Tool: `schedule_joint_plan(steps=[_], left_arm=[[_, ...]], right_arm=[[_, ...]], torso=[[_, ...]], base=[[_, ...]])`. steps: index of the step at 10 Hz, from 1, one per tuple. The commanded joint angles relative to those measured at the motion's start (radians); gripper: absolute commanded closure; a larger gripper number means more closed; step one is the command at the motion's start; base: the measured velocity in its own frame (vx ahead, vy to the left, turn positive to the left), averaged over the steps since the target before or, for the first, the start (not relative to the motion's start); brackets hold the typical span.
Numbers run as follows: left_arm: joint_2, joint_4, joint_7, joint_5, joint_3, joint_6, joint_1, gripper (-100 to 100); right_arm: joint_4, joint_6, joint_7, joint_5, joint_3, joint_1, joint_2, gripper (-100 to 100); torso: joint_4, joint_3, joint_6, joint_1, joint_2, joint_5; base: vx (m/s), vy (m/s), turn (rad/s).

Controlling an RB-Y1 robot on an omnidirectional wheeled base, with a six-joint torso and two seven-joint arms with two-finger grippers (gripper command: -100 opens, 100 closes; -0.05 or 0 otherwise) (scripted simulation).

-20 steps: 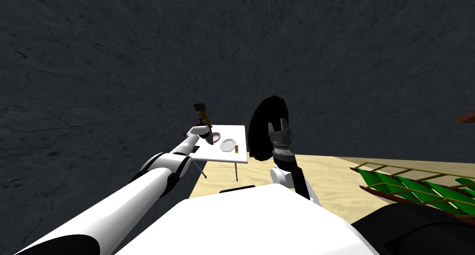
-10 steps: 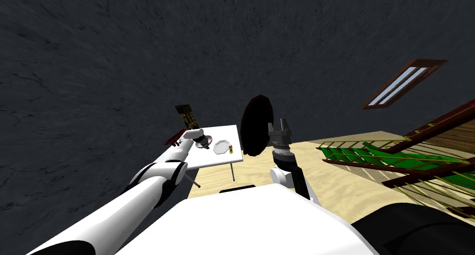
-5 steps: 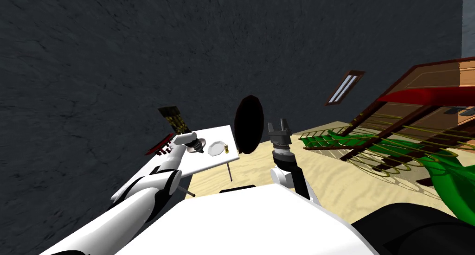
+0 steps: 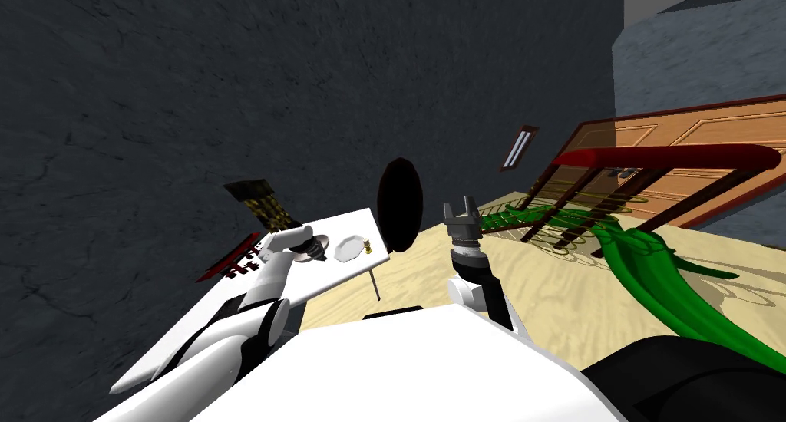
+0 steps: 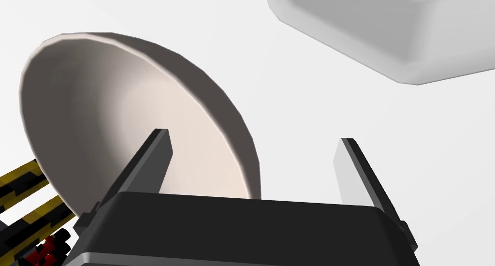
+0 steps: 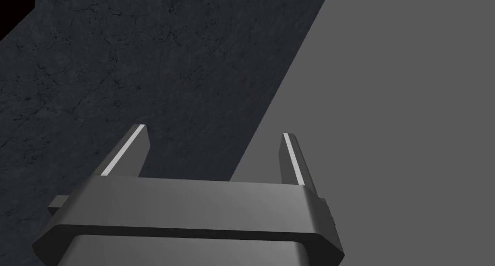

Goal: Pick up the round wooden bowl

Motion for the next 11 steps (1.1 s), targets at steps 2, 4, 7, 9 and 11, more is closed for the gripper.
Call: schedule_joint_plan(steps=[2,4,7,9,11], left_arm=[[0.015,-0.05,0.014,-0.027,0.069,0.018,0.053,-100],[0.022,-0.113,0.032,-0.052,0.123,0.043,0.109,-100],[0.017,-0.106,0.032,-0.05,0.111,0.041,0.102,100],[0.017,-0.106,0.033,-0.05,0.111,0.041,0.102,100],[0.017,-0.105,0.034,-0.05,0.112,0.041,0.102,0]], right_arm=[[0.0,0.0,0.0,0.0,0.0,0.0,0.0,0],[0.0,0.0,0.0,0.0,0.0,0.0,0.0,0],[0.0,0.0,0.0,0.0,0.0,0.0,0.0,0],[0.0,0.0,0.0,0.0,0.0,0.0,0.0,0],[0.0,0.0,0.0,0.0,0.0,0.0,0.0,0]], torso=[[0.0,0.0,0.001,0.0,0.0,0.0],[0.0,0.0,0.001,0.0,0.0,0.0],[-0.001,-0.002,0.0,-0.002,-0.003,0.0],[-0.001,-0.003,0.001,-0.002,-0.004,0.0],[-0.001,-0.003,0.001,-0.002,-0.005,-0.001]], base=[[-0.04,0.035,-0.278],[-0.048,0.035,-0.312],[-0.005,0.005,-0.007],[0.0,0.0,0.0],[0.0,0.0,0.0]])
